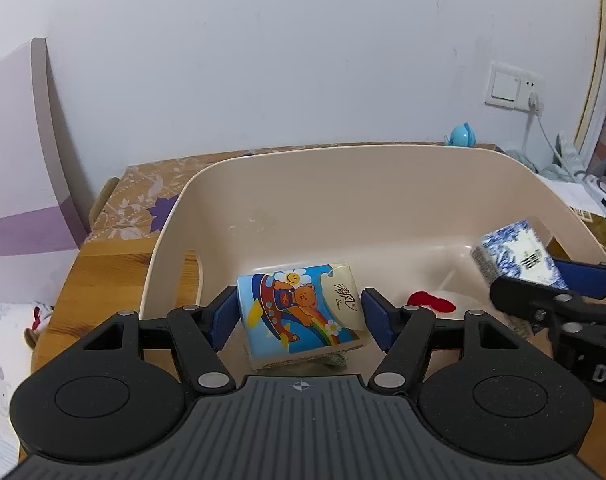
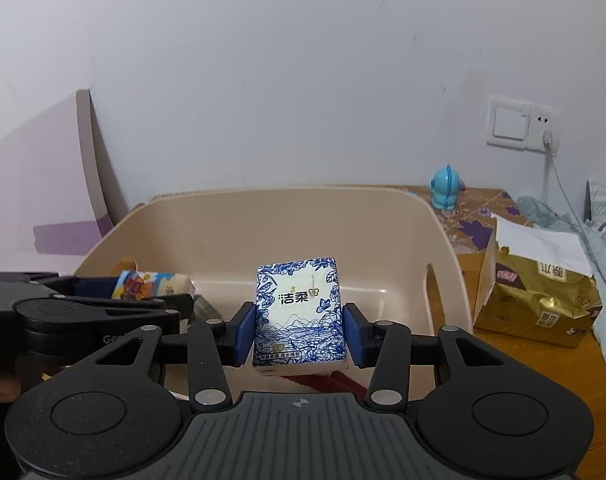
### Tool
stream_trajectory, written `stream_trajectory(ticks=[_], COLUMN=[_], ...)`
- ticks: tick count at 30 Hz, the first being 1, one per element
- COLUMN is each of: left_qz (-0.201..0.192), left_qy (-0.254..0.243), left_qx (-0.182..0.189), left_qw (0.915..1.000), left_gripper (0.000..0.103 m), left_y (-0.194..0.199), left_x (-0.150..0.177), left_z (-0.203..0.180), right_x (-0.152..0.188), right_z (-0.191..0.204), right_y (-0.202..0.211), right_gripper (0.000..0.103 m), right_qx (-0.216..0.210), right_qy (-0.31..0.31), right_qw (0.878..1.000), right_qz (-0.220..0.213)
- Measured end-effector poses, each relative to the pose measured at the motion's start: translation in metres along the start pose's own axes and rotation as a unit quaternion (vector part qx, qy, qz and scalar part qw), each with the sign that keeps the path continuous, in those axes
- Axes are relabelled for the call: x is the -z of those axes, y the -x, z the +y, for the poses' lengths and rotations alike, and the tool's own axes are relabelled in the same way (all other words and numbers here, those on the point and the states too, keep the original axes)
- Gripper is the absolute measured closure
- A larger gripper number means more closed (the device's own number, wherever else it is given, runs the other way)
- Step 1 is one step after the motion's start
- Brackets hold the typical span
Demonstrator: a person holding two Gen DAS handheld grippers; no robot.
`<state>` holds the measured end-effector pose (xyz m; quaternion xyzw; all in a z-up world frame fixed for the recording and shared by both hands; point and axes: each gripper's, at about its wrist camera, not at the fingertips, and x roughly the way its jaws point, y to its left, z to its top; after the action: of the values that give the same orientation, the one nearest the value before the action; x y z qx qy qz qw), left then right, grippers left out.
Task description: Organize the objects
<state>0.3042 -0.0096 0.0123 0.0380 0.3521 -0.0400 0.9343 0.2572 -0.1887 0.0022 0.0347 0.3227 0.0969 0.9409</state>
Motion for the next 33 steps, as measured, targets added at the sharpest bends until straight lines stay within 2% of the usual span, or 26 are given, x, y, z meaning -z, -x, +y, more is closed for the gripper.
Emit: stream_trajectory(ticks=[7, 8, 13, 17, 27, 33], left_qz=[0.010, 0.012, 0.012, 0.004, -0.022, -0.042], left_qy=[-0.001, 0.000, -0.005, -0.001, 0.003, 0.007], left_qx=[-0.002, -0.001, -0.002, -0.001, -0.008, -0.013], left_qw=[0.9999, 0.9999, 0.9999, 1.0000, 0.9997, 0.9990], left_gripper=[0.035, 0.033, 0.025, 0.022, 0.020, 0.018], left_y=[0.001, 0.002, 0.006, 0.014, 0.041, 0.064], left_x=[-0.002, -0.002, -0.003, -0.004, -0.005, -0.005], left_z=[0.002, 0.003, 0.003, 0.004, 0.006, 0.007], right_x=[0.006, 0.006, 0.005, 0.003, 0.002, 0.004], right_z=[-0.003, -0.004, -0.004, -0.007, -0.011, -0.013], right_y=[-0.007, -0.006, 0.001, 0.007, 0.032, 0.049], right_gripper=[0.058, 0.054, 0.047, 0.037, 0.017, 0.009], right_qx=[0.004, 0.001, -0.003, -0.004, -0.009, -0.013], right_qy=[-0.003, -0.001, 0.002, -0.004, -0.023, -0.028], right_qw=[1.000, 1.000, 1.000, 1.000, 1.000, 0.999], right_qz=[0.019, 0.019, 0.015, 0.012, -0.007, -0.015])
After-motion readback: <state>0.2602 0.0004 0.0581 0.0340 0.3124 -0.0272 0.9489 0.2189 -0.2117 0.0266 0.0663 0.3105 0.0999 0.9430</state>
